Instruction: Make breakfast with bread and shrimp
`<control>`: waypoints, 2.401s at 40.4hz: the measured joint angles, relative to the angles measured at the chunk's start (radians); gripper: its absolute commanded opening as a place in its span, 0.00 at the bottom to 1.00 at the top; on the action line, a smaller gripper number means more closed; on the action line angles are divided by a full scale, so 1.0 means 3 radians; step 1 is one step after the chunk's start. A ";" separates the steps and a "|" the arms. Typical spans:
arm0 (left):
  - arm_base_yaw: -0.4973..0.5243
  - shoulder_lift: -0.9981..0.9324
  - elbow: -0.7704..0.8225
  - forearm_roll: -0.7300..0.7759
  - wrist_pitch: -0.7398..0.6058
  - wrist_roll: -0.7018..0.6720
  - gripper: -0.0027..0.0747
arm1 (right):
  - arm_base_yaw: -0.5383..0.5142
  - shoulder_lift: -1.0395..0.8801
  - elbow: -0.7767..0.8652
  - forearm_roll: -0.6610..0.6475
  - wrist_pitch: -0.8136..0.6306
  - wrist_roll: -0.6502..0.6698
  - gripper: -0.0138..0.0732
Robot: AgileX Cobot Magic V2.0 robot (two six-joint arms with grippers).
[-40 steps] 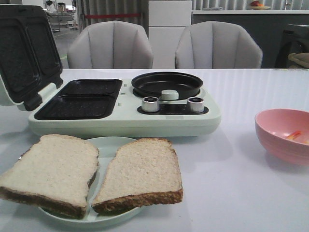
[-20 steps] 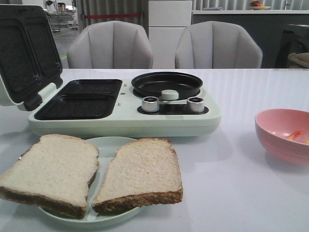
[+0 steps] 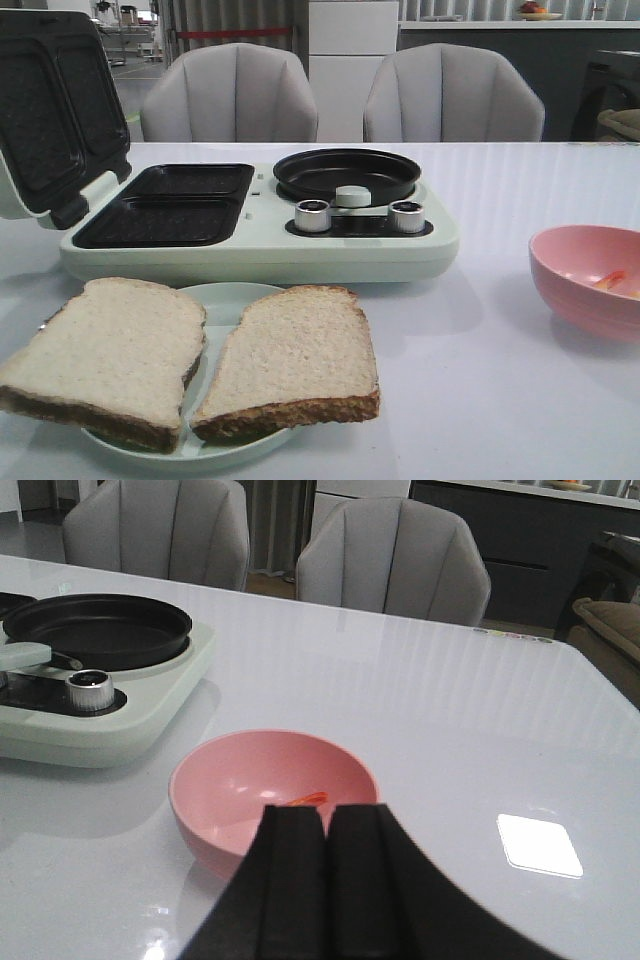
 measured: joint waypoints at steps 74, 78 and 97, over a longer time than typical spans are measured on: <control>-0.2625 0.3489 -0.0093 0.3342 0.0307 -0.1673 0.76 | 0.0000 0.0000 0.0000 0.0000 0.0000 0.0000 0.12; -0.2525 0.3621 -0.0157 0.3464 0.0233 -0.1734 0.76 | 0.0000 0.0000 0.0000 0.0000 0.0000 0.0000 0.12; -0.2310 0.3847 -0.0194 0.3717 0.0118 -0.1801 0.15 | 0.0000 0.0000 0.0000 0.0000 0.0000 0.0000 0.12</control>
